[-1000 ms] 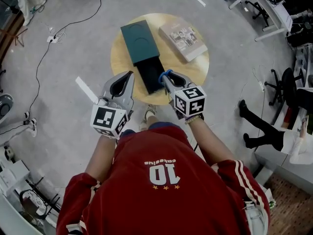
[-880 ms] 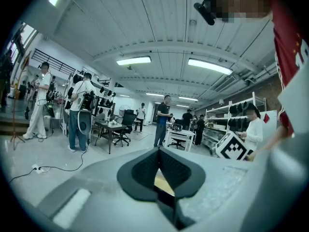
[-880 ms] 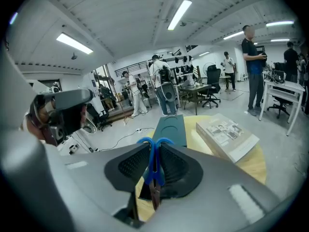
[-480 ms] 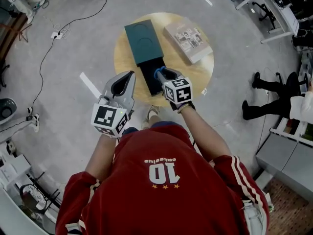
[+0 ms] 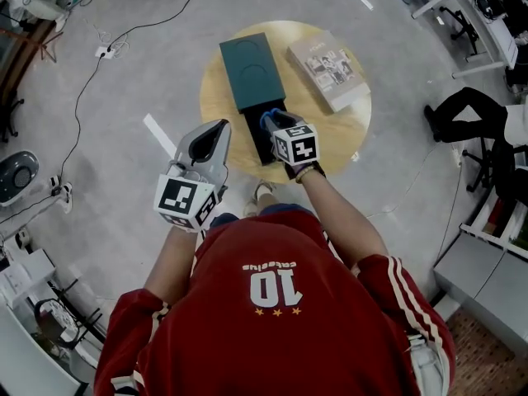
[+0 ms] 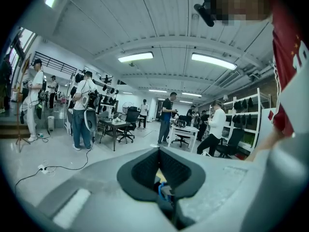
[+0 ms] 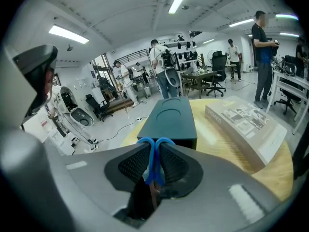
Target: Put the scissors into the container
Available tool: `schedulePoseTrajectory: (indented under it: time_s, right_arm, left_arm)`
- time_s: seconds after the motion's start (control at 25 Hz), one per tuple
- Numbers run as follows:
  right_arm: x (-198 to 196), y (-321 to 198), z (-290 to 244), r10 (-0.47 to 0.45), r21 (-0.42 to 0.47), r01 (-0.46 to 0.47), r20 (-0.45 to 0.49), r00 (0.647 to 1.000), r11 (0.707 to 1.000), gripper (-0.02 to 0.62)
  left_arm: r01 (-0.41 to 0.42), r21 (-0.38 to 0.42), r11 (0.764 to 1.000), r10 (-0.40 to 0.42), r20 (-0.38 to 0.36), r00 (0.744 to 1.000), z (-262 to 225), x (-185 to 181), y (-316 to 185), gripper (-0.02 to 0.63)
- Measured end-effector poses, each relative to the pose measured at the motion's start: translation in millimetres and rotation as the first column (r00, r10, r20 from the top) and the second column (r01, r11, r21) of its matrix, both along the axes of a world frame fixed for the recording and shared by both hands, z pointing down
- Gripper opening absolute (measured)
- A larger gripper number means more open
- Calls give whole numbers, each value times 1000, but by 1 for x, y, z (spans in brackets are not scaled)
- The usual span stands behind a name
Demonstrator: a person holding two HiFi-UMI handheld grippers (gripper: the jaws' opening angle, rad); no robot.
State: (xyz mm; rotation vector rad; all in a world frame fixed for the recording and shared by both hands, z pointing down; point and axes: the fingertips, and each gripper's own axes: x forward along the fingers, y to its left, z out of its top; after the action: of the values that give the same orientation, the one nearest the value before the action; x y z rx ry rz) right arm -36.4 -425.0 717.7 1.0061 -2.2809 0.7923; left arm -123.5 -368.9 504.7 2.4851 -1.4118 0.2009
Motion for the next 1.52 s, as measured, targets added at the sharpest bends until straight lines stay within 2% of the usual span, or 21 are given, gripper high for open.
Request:
schedulePoseTrajectory:
  time_s: [0.36,0.56,0.84,1.16,1.52]
  right_arm:
    - [-2,-8,34,-23,-51,20,-62,998,999,77]
    - [1,-10,41,-24,-46,19,-92,995,999,80]
    - [5,-13,34,-18,-27,15,-89,996,1000,98]
    - [16,-12,16,17,6,-16,-78,997,1000,98]
    - [26,-3,-37,55,119,-47,-64,996,992,98]
  left_arm:
    - [24,-30,999,-23,13,1000,8,-7,-6,3]
    - [22,-44,999,-22,7,1000,16,-4,-10,3]
    - [19,-43,999,-19,7,1000,16,-1,-12,3]
    - [19,-16,1000,-19,0,1000,9,-1,-7,3]
    - [15,25,1000,-14,-16,1000,-9,-2,14,3]
